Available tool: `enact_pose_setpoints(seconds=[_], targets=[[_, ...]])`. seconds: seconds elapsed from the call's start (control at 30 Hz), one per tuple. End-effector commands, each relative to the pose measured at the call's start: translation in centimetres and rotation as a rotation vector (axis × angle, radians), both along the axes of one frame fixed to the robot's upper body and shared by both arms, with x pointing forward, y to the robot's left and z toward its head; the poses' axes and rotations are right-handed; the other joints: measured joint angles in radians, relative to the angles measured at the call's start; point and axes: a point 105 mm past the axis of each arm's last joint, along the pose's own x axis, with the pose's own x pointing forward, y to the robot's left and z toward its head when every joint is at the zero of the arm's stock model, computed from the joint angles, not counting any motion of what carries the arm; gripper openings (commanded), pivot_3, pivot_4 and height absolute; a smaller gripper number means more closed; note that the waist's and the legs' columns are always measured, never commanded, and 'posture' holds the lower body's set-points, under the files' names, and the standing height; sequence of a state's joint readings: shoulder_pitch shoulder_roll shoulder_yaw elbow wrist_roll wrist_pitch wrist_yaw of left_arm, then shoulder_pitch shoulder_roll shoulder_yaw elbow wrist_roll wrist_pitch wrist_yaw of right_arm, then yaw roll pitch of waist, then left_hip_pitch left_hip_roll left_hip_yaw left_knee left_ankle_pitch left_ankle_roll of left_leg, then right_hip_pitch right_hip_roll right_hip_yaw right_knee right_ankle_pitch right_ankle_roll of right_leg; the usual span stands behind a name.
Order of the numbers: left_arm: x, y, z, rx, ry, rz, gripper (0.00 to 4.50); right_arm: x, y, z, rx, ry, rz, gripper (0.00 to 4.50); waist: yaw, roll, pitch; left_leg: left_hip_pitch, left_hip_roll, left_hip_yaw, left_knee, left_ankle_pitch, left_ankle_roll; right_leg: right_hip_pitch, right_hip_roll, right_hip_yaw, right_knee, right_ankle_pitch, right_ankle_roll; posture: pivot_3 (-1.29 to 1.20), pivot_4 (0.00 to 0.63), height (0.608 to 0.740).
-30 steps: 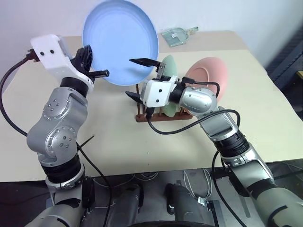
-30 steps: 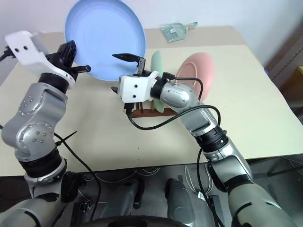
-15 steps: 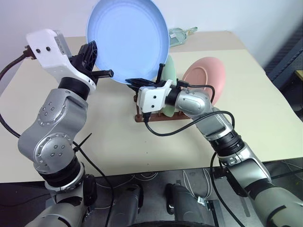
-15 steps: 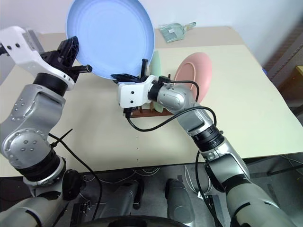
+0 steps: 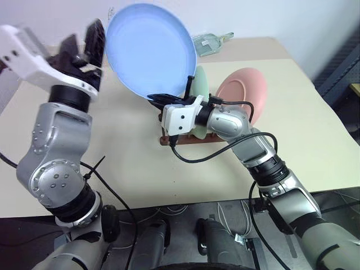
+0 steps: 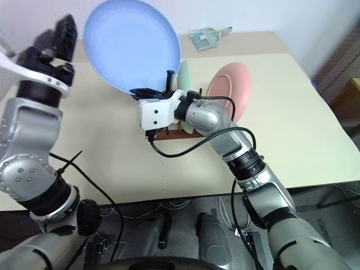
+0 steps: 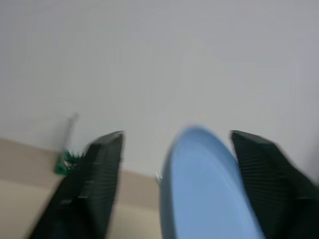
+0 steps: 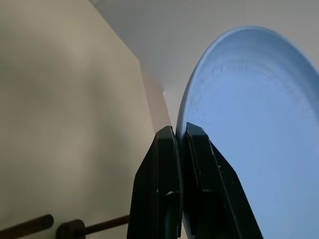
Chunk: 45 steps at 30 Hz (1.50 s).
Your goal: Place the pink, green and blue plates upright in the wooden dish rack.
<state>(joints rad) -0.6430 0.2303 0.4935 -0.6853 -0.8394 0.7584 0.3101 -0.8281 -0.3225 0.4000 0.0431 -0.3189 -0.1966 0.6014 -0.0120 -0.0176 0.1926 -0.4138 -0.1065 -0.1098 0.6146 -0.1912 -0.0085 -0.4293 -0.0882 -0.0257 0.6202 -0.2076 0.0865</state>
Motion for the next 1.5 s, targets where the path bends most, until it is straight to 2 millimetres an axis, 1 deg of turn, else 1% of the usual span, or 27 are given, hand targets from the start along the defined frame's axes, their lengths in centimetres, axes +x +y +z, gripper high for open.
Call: enact_pose_setpoints(seconds=[0.03,0.07,0.13,0.2,0.23,0.3,0.37,0.4,0.43,0.53,0.63,0.77,0.83,0.9,0.97,1.07,1.2,1.33,1.43,1.5], targets=[[-1.3,4.7,1.3,-0.078,-0.085,0.175,4.49,-1.7,0.6,2.9,0.106,-0.049,0.080,0.00,-0.001,0.000,0.000,0.000,0.000,0.000,0.000,0.000,0.000,0.000,0.000,0.000,0.000,0.000,0.000,0.00,0.150,0.740],[-1.5,6.4,0.9,-0.051,-0.071,0.242,4.49,-1.9,0.7,3.4,0.148,-0.029,0.100,0.00,-0.001,0.000,0.000,0.001,0.000,0.000,0.000,0.000,0.000,0.000,0.000,0.000,0.000,0.000,0.000,0.00,0.150,0.740],[-2.0,8.8,0.2,0.024,-0.039,0.339,4.49,-2.4,0.7,4.5,0.229,0.021,0.136,0.00,-0.004,0.000,0.000,0.001,0.001,0.000,-0.001,0.000,0.000,0.000,0.001,0.001,0.000,0.000,-0.001,0.00,0.150,0.740],[-2.2,10.3,-0.8,0.090,-0.002,0.388,4.49,-2.7,0.7,5.4,0.304,0.082,0.169,0.00,-0.002,0.000,0.000,0.002,0.001,0.001,-0.002,0.000,0.000,0.000,0.001,0.002,0.000,0.000,-0.001,0.00,0.150,0.740],[-2.2,10.8,-1.7,0.128,0.036,0.391,4.49,-3.0,0.7,6.0,0.359,0.133,0.195,0.00,-0.002,0.000,0.000,0.002,0.001,0.001,-0.002,0.000,0.001,0.000,0.001,0.002,0.000,0.000,-0.001,0.00,0.150,0.740],[-1.9,11.1,-4.2,0.242,0.137,0.362,4.49,-3.6,0.5,7.2,0.469,0.266,0.263,0.00,-0.002,0.000,0.000,0.002,0.001,0.000,-0.002,-0.003,0.004,0.001,0.001,0.002,0.000,0.000,-0.001,0.00,0.150,0.740],[-1.5,10.4,-7.4,0.400,0.269,0.306,4.49,-4.3,0.1,8.0,0.563,0.447,0.350,0.00,0.000,0.000,0.000,0.003,0.001,0.000,-0.002,-0.003,0.004,0.001,0.001,0.003,0.000,0.000,-0.001,0.00,0.150,0.740],[-1.5,9.7,-8.7,0.462,0.308,0.259,4.49,-4.7,-0.1,8.3,0.591,0.519,0.390,0.00,0.001,0.000,0.000,0.003,0.001,0.000,-0.002,-0.003,0.004,0.001,0.001,0.003,0.000,0.000,-0.001,0.00,0.150,0.740],[-1.6,8.6,-10.0,0.502,0.338,0.184,4.49,-5.1,-0.4,8.6,0.632,0.608,0.428,0.00,0.002,0.000,0.000,0.003,0.001,0.000,-0.002,-0.004,0.003,0.001,0.001,0.003,0.000,-0.001,-0.003,0.00,0.150,0.740],[-2.2,5.6,-12.1,0.542,0.351,0.018,4.49,-5.8,-1.0,8.7,0.692,0.783,0.484,0.00,0.002,0.000,0.000,0.003,0.001,-0.001,-0.003,-0.005,0.002,0.000,0.001,0.003,-0.001,-0.002,-0.006,0.00,0.150,0.740],[-2.5,3.4,-14.0,0.590,0.375,-0.091,4.49,-6.0,-1.5,8.6,0.759,0.907,0.500,0.00,0.000,0.001,0.000,0.003,0.002,0.000,-0.004,-0.006,0.002,0.000,-0.001,0.004,-0.001,-0.003,-0.007,0.00,0.150,0.740],[-3.1,1.3,-15.7,0.629,0.394,-0.206,4.49,-5.7,-2.0,8.4,0.852,1.047,0.493,0.00,-0.005,0.003,0.001,0.003,0.004,0.001,-0.006,-0.005,0.002,-0.002,0.000,0.004,-0.001,-0.003,-0.011,0.00,0.150,0.740],[-3.1,0.8,-16.2,0.633,0.398,-0.231,4.49,-5.6,-2.0,8.0,0.886,1.127,0.485,0.00,-0.005,0.003,0.001,0.003,0.004,0.001,-0.007,-0.005,0.002,-0.002,0.000,0.004,-0.001,-0.003,-0.012,0.00,0.150,0.740],[-2.9,0.7,-16.1,0.627,0.393,-0.226,4.49,-5.7,-1.7,7.3,0.900,1.203,0.467,0.00,-0.003,0.003,0.001,0.003,0.005,0.001,-0.007,-0.005,0.002,-0.002,0.000,0.004,-0.001,-0.003,-0.012,0.00,0.150,0.740],[-2.7,0.7,-16.1,0.624,0.391,-0.224,4.49,-5.9,-1.4,6.8,0.901,1.247,0.451,0.00,-0.003,0.003,0.001,0.003,0.005,0.001,-0.007,-0.005,0.002,-0.002,0.000,0.004,-0.002,-0.003,-0.012,0.00,0.150,0.740],[-2.5,0.6,-16.1,0.624,0.389,-0.228,4.49,-5.6,-1.2,6.3,0.924,1.312,0.417,0.00,-0.003,0.003,0.001,0.003,0.005,0.001,-0.007,-0.005,0.002,-0.002,0.000,0.004,-0.002,-0.003,-0.012,0.00,0.150,0.740],[-2.4,0.6,-16.1,0.622,0.387,-0.227,4.49,-5.1,-1.2,6.0,0.949,1.353,0.385,0.00,-0.003,0.003,0.001,0.003,0.005,0.001,-0.007,-0.005,0.003,-0.002,0.001,0.004,-0.003,-0.003,-0.012,0.00,0.150,0.740],[-2.4,0.5,-16.0,0.621,0.384,-0.228,4.49,-4.2,-1.4,5.7,0.999,1.382,0.339,0.00,-0.003,0.003,0.001,0.003,0.005,0.001,-0.007,-0.005,0.003,-0.002,0.001,0.004,-0.004,-0.003,-0.012,0.00,0.150,0.740],[-2.4,0.4,-16.0,0.619,0.384,-0.229,4.49,-3.9,-1.4,5.7,1.011,1.392,0.327,0.00,-0.003,0.003,0.001,0.003,0.005,0.001,-0.007,-0.005,0.003,-0.001,0.001,0.004,-0.004,-0.003,-0.011,0.00,0.150,0.740],[-2.6,0.1,-16.0,0.617,0.378,-0.244,4.49,-3.6,-1.5,5.5,1.037,1.409,0.309,0.00,-0.003,0.003,0.001,0.003,0.005,0.001,-0.008,-0.005,0.004,-0.001,0.001,0.004,-0.004,-0.003,-0.011,0.00,0.150,0.740]])
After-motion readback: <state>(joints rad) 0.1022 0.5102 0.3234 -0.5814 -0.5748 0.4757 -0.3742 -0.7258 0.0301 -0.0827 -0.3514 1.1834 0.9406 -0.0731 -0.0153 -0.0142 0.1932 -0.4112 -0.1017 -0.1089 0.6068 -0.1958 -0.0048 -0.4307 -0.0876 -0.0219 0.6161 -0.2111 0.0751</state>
